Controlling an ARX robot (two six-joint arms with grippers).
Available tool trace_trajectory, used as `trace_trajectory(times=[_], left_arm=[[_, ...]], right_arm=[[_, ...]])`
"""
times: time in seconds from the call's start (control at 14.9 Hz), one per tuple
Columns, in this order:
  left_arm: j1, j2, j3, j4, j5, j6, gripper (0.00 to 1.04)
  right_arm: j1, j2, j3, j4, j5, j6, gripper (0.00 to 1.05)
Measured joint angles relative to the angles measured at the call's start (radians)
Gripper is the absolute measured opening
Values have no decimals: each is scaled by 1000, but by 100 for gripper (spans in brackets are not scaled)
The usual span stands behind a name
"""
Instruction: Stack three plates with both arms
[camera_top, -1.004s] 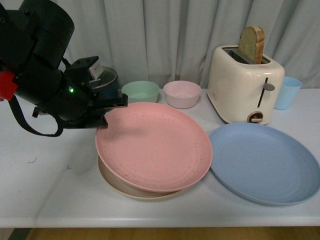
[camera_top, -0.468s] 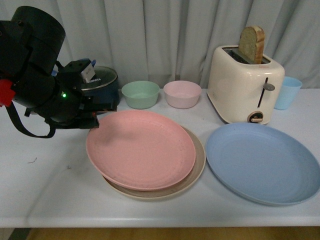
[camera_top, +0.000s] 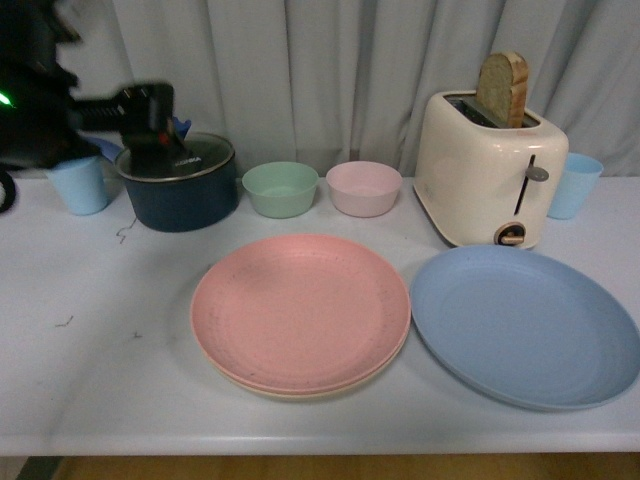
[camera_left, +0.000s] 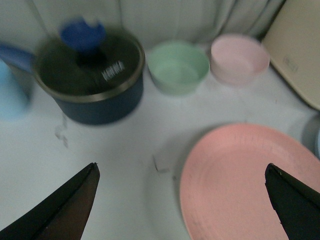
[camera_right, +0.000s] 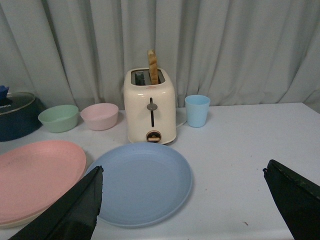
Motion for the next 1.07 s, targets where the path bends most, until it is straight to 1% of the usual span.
trace_trajectory(times=[0.07, 0.13, 0.2, 0.27, 0.33, 0.47, 0.6, 0.67, 0.74, 0.8, 1.07], left_arm=[[0, -140, -101, 111, -37, 44, 97], [-4, -194, -146, 214, -65, 60, 96], [-8, -198, -224, 454, -174, 33, 84], [0, -203, -347, 575, -198, 14, 71], [12, -223, -450, 636, -197, 7, 58], [34, -348, -540, 692, -187, -4, 35], [43, -431, -640, 692, -168, -5, 9], [65, -460, -692, 677, -134, -6, 2], [104, -508, -726, 671, -112, -8, 2], [115, -565, -749, 666, -115, -8, 2], [107, -736, -845, 574, -105, -8, 2]], right_arm=[[0, 0, 0, 0, 0, 0, 98], [0, 0, 0, 0, 0, 0, 98], [0, 0, 0, 0, 0, 0, 98], [0, 0, 0, 0, 0, 0, 98], [0, 0, 0, 0, 0, 0, 98], [0, 0, 0, 0, 0, 0, 98], [0, 0, 0, 0, 0, 0, 98], [0, 0, 0, 0, 0, 0, 98], [0, 0, 0, 0, 0, 0, 98], [0, 0, 0, 0, 0, 0, 98], [0, 0, 0, 0, 0, 0, 98]])
